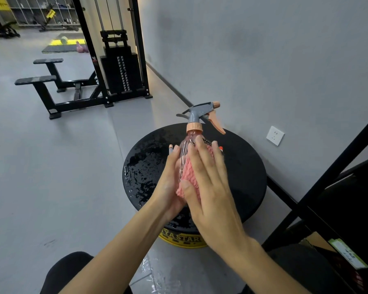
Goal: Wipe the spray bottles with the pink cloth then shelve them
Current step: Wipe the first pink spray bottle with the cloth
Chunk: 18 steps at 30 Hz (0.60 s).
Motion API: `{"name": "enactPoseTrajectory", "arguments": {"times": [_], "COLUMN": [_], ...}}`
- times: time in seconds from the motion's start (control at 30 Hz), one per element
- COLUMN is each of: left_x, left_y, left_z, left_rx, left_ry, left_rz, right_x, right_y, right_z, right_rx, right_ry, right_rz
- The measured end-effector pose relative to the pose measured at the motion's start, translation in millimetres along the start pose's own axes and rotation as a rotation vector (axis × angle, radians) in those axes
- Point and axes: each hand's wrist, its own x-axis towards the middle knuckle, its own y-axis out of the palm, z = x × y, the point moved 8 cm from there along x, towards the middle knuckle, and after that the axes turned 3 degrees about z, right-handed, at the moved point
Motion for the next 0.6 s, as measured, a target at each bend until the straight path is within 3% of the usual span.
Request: {"name": "enactPoseTrajectory", "arguments": {"times": [0.2, 0.43, 0.6], "left_x": [-4, -3, -5], "left_y": [6, 7, 6], "left_z": [8, 6, 5], "left_rx": [0.061, 0.083, 0.106], "left_ry": [-0.025, -0.043, -0.053], "left_rz": [0.013, -0.008, -0.004], "right_x": [33, 75, 102], "right_y": [-28, -62, -47], "right_z": [-7, 14, 2], "right_rx": [0.094, -0.054, -0.275], "right_ry": [0.016, -0.211, -0.158], "right_rz": [-0.179, -0.315, -0.031]}}
